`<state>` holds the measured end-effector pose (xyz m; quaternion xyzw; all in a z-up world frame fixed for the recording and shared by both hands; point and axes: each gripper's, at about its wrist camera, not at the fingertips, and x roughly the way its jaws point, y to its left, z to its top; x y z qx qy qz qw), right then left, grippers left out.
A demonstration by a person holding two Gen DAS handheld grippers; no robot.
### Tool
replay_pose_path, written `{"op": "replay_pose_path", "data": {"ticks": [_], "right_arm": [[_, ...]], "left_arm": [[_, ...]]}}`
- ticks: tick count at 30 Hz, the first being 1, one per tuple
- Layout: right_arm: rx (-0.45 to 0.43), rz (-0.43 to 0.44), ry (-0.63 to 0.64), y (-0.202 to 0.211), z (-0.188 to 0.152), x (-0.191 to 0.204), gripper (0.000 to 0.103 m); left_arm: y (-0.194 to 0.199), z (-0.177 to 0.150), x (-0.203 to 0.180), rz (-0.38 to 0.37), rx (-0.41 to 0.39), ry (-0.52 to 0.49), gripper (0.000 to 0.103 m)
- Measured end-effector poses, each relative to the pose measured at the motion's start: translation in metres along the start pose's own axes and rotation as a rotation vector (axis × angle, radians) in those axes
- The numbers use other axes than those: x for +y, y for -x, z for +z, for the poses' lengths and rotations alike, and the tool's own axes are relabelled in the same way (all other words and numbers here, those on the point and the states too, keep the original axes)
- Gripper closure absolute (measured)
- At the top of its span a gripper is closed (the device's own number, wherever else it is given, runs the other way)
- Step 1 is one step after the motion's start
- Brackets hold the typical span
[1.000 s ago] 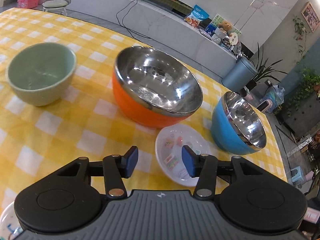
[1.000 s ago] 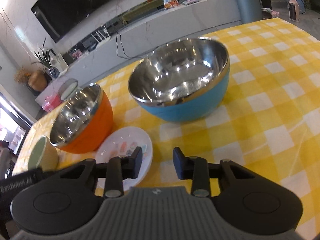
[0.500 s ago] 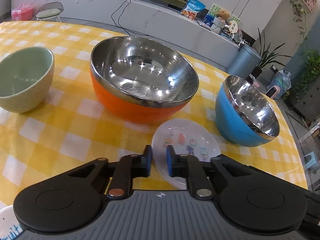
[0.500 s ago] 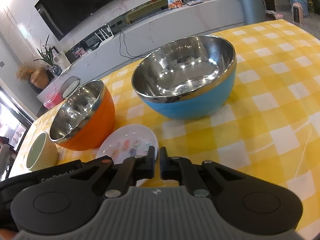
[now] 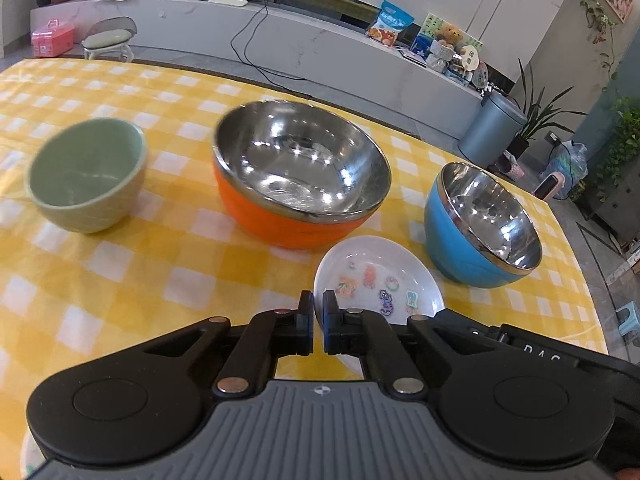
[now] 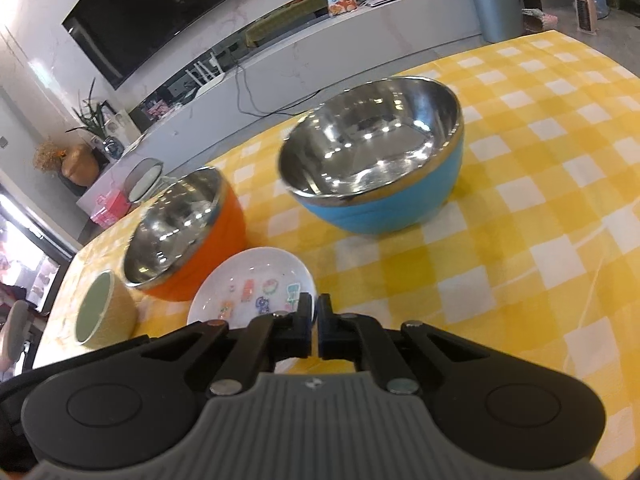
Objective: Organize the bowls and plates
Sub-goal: 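Grasp the rim of the small white candy-print plate with the left gripper, then lower the candy-print plate onto the Fruity plate and open the left gripper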
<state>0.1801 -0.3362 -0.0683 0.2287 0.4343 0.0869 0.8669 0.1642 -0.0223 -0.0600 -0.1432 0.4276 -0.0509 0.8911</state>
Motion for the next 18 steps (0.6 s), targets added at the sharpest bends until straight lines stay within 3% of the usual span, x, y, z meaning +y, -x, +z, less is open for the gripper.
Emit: {"op": "replay_pose_path", "data": {"ticks": [18], "right_arm": [[0.078,0.168,0.097,0.052,-0.044,0.045,0.103]], "left_arm": [[0.091,-0.022,0.037,0.070,-0.002,0.034,0.099]]}}
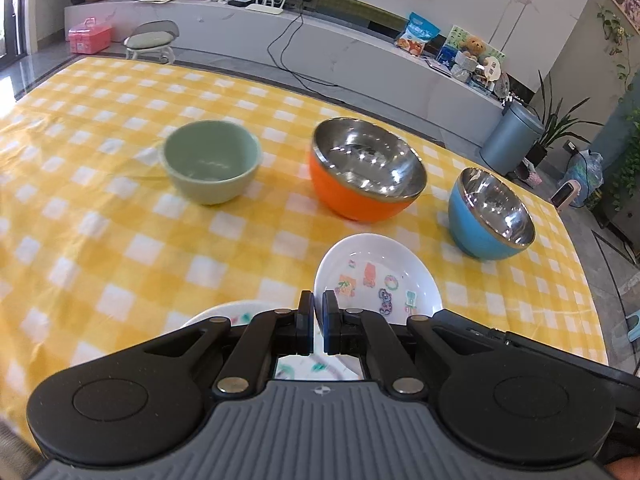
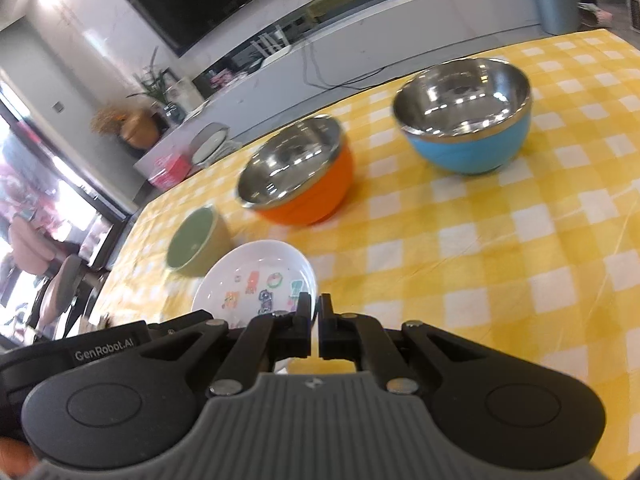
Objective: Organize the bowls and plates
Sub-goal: 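Lower the candy-print plate onto the Fruity plate and open the left gripper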
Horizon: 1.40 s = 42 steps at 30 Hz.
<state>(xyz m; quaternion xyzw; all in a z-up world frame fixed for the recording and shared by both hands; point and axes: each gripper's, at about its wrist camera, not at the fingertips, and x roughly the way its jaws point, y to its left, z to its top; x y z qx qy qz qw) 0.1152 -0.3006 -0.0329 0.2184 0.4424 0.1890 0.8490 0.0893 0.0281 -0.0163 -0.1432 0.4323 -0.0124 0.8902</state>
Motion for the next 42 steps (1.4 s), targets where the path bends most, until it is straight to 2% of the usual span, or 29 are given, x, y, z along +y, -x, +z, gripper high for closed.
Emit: {"op": "replay_pose_path", "data": {"ticks": [5,10,17,24,36,42], "right_arm": [[0.036,0.040,0.046,0.001,-0.014,0.019,0.103],[0.086,0.033,0.091,-0.004,-0.031,0.034,0.102],[0.131,0.021,0.066,-0.008,-0.050,0.028,0.102],[0.159,0.006,0.067,-0.017,-0.055,0.024,0.102],[0.154,0.041,0.126,-0.027,-0.060,0.039,0.102],[0.161,0.031,0.155,-0.031,-0.062,0.042,0.101]], "left_arm": [[0.018,-0.010,0.018,0.019,0.006,0.012,0.099],[0.023,-0.018,0.037,0.009,0.022,0.049,0.100],[0.013,-0.034,0.047,0.006,0.071,0.058,0.100],[0.002,-0.045,0.054,0.008,0.103,0.072,0.099],[0.003,-0.046,0.067,0.071,0.094,0.115,0.098],[0.001,-0.045,0.067,0.088,0.094,0.100,0.098]]}}
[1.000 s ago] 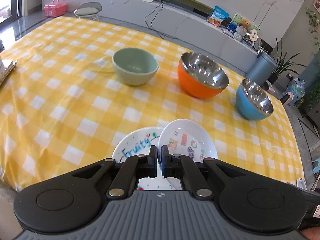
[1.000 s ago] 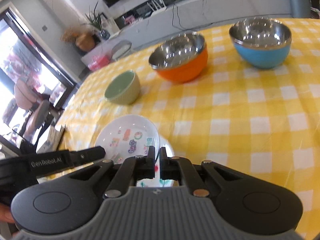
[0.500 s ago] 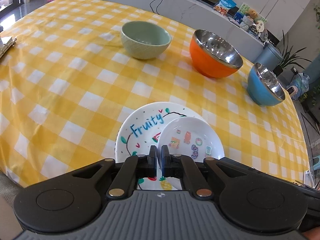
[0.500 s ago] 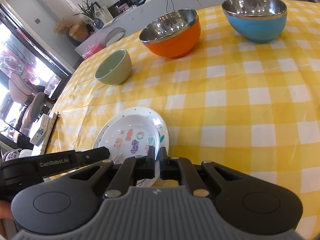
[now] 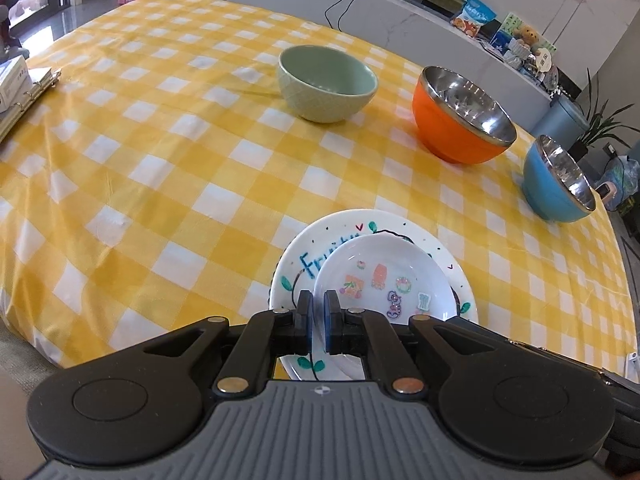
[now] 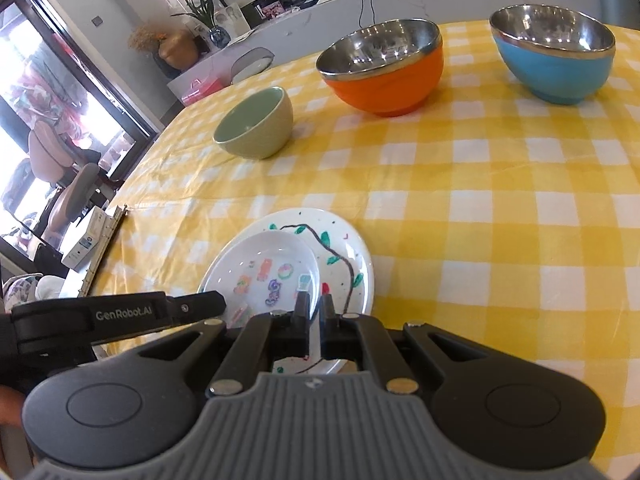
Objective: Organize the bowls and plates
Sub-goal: 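Lower the candy-print plate onto the Fruity plate and open the left gripper, then move the left gripper to the blue steel bowl rim and close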
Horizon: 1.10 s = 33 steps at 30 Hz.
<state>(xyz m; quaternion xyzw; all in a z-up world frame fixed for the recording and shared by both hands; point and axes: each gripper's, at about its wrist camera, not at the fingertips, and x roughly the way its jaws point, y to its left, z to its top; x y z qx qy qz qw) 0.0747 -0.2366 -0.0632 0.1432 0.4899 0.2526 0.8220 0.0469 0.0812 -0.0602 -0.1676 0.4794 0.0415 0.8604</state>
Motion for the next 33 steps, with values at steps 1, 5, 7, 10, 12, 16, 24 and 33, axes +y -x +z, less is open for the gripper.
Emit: {"op": "replay_pose_path", "data": {"ticks": [1,5,7,10,12,16,24,33], "right_arm": [[0.001,0.001,-0.002,0.000,0.000,-0.001,0.101],[0.004,0.007,-0.009,0.000,0.000,-0.002,0.097],[0.003,0.005,-0.006,-0.001,0.000,-0.001,0.097],[-0.008,0.011,0.000,0.001,0.001,-0.001,0.090],[-0.023,0.012,0.003,0.004,0.001,-0.001,0.078],[-0.065,-0.007,0.028,0.014,0.006,-0.002,0.071],[-0.203,-0.131,0.055,0.050,0.033,-0.016,0.063],[-0.333,-0.219,-0.020,0.087,0.070,-0.058,0.058]], "left_arm": [[0.000,0.000,-0.001,0.002,0.000,-0.003,0.098],[0.000,0.000,-0.001,-0.009,0.011,-0.004,0.097],[0.000,0.000,0.000,-0.011,0.010,-0.002,0.097],[0.002,0.000,0.000,-0.019,0.004,0.006,0.083],[0.004,0.001,0.001,-0.021,-0.003,0.020,0.070],[0.013,0.008,0.000,-0.021,-0.034,0.040,0.067],[0.031,0.029,-0.037,-0.136,-0.118,-0.006,0.062],[0.019,0.049,-0.103,-0.266,-0.147,-0.094,0.058]]}}
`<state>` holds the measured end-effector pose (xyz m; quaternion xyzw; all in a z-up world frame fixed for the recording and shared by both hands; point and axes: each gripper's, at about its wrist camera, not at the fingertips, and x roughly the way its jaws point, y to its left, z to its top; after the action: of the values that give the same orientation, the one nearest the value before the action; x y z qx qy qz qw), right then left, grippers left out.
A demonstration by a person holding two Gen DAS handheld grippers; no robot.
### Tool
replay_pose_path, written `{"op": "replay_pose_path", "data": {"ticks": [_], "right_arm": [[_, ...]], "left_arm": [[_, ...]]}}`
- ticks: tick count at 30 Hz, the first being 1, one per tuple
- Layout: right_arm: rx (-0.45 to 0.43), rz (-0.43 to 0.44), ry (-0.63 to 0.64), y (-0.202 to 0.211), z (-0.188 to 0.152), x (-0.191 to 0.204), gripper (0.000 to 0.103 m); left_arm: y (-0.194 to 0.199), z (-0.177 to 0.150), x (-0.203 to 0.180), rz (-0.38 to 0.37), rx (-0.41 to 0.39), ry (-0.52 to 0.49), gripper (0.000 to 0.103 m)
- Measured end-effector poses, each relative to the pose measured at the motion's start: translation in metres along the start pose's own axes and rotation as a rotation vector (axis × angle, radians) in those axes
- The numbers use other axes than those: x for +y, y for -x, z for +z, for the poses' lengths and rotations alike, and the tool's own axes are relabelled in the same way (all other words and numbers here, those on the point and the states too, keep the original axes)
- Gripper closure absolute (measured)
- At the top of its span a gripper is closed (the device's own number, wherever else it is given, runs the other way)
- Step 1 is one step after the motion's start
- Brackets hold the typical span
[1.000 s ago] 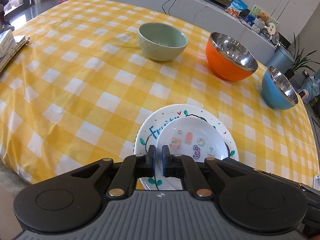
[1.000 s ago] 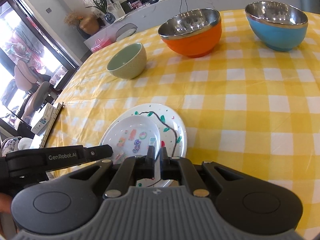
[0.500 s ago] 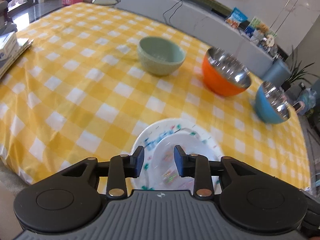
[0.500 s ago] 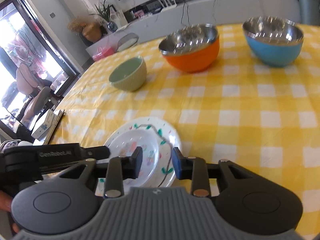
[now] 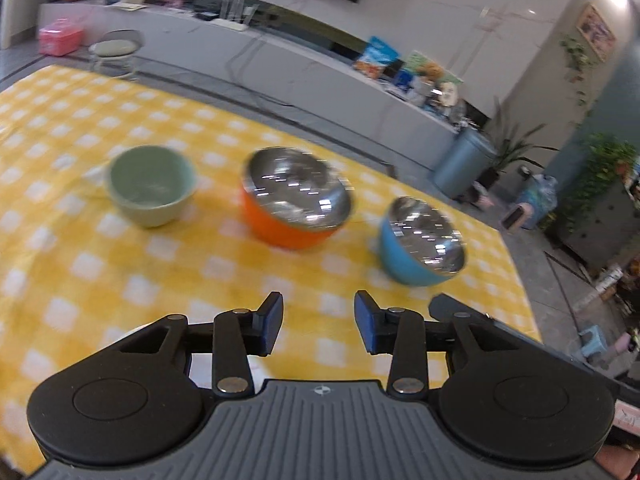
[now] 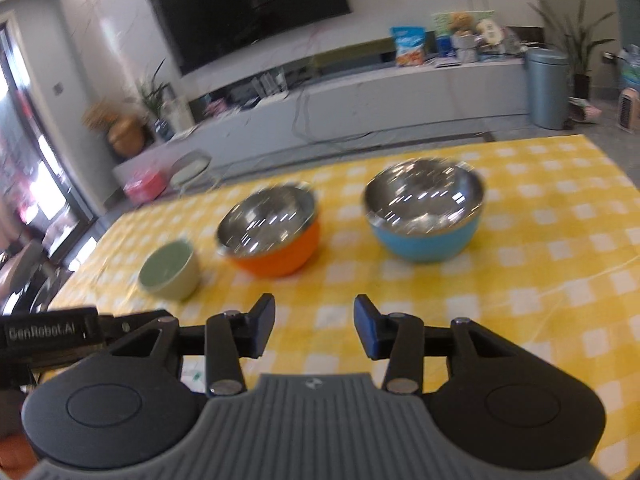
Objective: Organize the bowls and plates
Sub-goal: 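Move the left gripper to the blue steel bowl rim and close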
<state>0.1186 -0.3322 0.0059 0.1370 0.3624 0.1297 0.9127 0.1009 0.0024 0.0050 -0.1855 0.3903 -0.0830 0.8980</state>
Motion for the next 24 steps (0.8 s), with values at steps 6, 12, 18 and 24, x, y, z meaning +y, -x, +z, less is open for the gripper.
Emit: {"op": "replay_pose_path", "data": {"ticks": [6,12,18,24], "right_arm": [[-0.056,-0.043,-0.049,-0.008,0.031,-0.029,0.053],[-0.072,-0.102,-0.051,-0.019,0.050,-0.065,0.049],[-0.061,-0.114,-0.211,-0.039,0.061,-0.109,0.048],[-0.031,-0.168,-0.236,-0.065,0.068,-0.123,0.049]], "left_arm": [[-0.027,0.013,-0.034,-0.036,-0.003,-0.051,0.055],[-0.058,0.020,-0.061,-0.073,-0.007,-0.115,0.048],[-0.099,0.029,-0.073,-0.071,0.001,-0.097,0.046],[-0.135,0.038,-0.084,-0.039,0.016,-0.106,0.045]]}}
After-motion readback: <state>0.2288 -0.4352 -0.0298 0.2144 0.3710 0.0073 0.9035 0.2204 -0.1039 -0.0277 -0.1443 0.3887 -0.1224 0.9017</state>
